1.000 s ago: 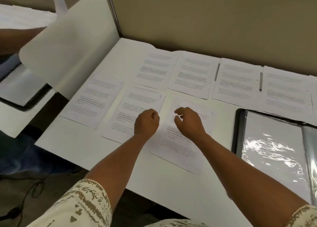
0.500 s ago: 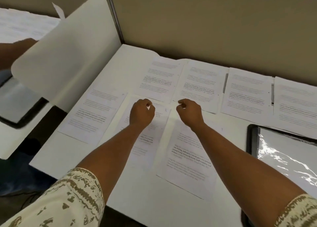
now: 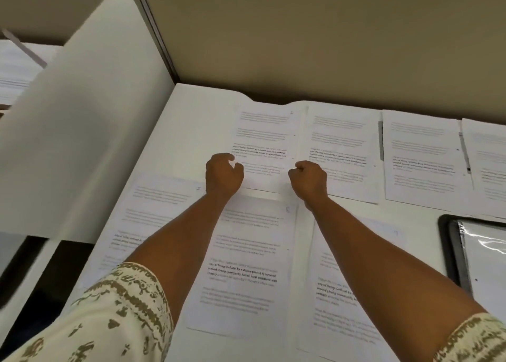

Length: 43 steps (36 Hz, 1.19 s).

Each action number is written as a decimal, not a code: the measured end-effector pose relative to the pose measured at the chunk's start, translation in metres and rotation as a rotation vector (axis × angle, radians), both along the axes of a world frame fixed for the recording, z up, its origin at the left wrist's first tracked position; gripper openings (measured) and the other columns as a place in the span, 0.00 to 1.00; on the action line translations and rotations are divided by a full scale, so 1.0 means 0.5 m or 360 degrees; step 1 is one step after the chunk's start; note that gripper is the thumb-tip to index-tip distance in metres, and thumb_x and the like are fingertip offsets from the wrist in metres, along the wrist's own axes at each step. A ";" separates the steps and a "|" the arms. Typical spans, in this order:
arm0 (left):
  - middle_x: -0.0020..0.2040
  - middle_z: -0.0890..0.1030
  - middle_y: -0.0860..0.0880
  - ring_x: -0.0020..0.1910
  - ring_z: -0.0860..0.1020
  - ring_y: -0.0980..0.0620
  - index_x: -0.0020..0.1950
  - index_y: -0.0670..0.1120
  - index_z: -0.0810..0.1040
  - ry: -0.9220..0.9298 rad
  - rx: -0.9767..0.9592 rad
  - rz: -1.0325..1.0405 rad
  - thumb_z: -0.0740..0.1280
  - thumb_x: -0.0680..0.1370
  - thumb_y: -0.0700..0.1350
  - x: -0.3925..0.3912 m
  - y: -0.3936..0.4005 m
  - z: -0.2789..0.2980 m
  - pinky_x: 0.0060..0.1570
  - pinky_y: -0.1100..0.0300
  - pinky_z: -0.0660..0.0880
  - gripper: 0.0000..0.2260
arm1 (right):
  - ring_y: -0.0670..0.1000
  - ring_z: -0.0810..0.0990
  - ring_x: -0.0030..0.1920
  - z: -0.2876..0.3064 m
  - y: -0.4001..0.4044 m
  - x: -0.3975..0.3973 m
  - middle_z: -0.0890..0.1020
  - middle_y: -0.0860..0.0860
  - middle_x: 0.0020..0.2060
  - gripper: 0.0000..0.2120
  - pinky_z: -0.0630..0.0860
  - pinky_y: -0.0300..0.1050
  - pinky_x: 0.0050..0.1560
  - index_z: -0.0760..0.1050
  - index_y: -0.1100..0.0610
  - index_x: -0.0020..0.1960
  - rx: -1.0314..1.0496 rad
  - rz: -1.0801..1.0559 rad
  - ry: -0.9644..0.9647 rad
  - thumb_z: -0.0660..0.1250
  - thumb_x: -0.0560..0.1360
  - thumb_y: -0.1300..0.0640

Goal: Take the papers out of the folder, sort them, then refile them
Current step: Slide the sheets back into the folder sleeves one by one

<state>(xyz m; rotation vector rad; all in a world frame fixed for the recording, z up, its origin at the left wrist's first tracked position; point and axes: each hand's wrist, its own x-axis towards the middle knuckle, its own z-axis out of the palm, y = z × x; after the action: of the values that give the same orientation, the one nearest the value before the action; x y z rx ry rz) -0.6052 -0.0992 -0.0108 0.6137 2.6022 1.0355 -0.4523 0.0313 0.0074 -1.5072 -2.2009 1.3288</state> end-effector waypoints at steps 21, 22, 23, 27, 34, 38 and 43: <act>0.62 0.80 0.44 0.61 0.77 0.43 0.65 0.42 0.76 -0.0302 -0.0099 0.0283 0.64 0.80 0.43 -0.073 0.039 -0.009 0.59 0.55 0.73 0.14 | 0.55 0.74 0.68 -0.017 0.020 -0.037 0.79 0.55 0.66 0.20 0.68 0.49 0.70 0.75 0.61 0.69 -0.0003 0.0005 -0.0103 0.65 0.79 0.57; 0.52 0.82 0.44 0.53 0.78 0.43 0.54 0.41 0.79 -0.0283 -0.0060 0.0285 0.63 0.79 0.41 -0.069 0.037 -0.007 0.50 0.57 0.74 0.08 | 0.55 0.76 0.66 -0.013 0.019 -0.034 0.80 0.55 0.64 0.19 0.70 0.50 0.69 0.76 0.61 0.68 -0.0013 -0.0016 -0.0079 0.65 0.79 0.57; 0.43 0.79 0.45 0.46 0.76 0.43 0.44 0.41 0.77 -0.0284 -0.0011 0.0292 0.61 0.79 0.39 -0.065 0.035 -0.001 0.42 0.58 0.73 0.07 | 0.55 0.77 0.65 -0.009 0.018 -0.031 0.80 0.54 0.63 0.19 0.71 0.51 0.69 0.77 0.60 0.67 -0.0020 -0.0032 -0.0052 0.65 0.78 0.57; 0.57 0.82 0.43 0.55 0.79 0.44 0.58 0.38 0.78 -0.0325 0.0150 0.0301 0.61 0.81 0.42 -0.049 0.020 0.019 0.58 0.51 0.77 0.11 | 0.53 0.77 0.65 0.012 0.012 -0.009 0.81 0.53 0.63 0.17 0.69 0.43 0.66 0.78 0.60 0.66 0.0006 -0.0049 0.0038 0.66 0.78 0.58; 0.49 0.82 0.51 0.44 0.79 0.54 0.52 0.42 0.79 -0.0500 0.0458 0.0358 0.62 0.82 0.40 0.022 -0.022 0.069 0.37 0.69 0.73 0.07 | 0.51 0.77 0.64 0.052 -0.008 0.069 0.81 0.51 0.62 0.15 0.68 0.39 0.61 0.78 0.59 0.65 0.0025 -0.0052 0.0170 0.66 0.79 0.58; 0.51 0.82 0.50 0.48 0.80 0.52 0.57 0.43 0.81 -0.0606 0.0583 0.0408 0.64 0.82 0.42 0.082 -0.058 0.093 0.40 0.66 0.75 0.08 | 0.50 0.77 0.62 0.075 -0.018 0.121 0.80 0.48 0.60 0.11 0.72 0.45 0.63 0.80 0.59 0.59 -0.0034 -0.0089 0.0214 0.67 0.79 0.57; 0.50 0.84 0.52 0.49 0.81 0.50 0.54 0.47 0.82 -0.0725 0.0621 0.0409 0.66 0.81 0.43 0.173 -0.112 0.111 0.49 0.56 0.80 0.06 | 0.52 0.79 0.49 0.091 -0.025 0.200 0.83 0.52 0.45 0.15 0.77 0.54 0.57 0.80 0.68 0.53 -0.0199 -0.0186 0.0308 0.69 0.77 0.55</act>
<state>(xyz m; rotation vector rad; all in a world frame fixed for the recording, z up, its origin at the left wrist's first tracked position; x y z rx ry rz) -0.5186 -0.1551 0.0445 0.0912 2.1273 1.5719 -0.3522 0.0189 0.0528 -1.4542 -1.9157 1.5279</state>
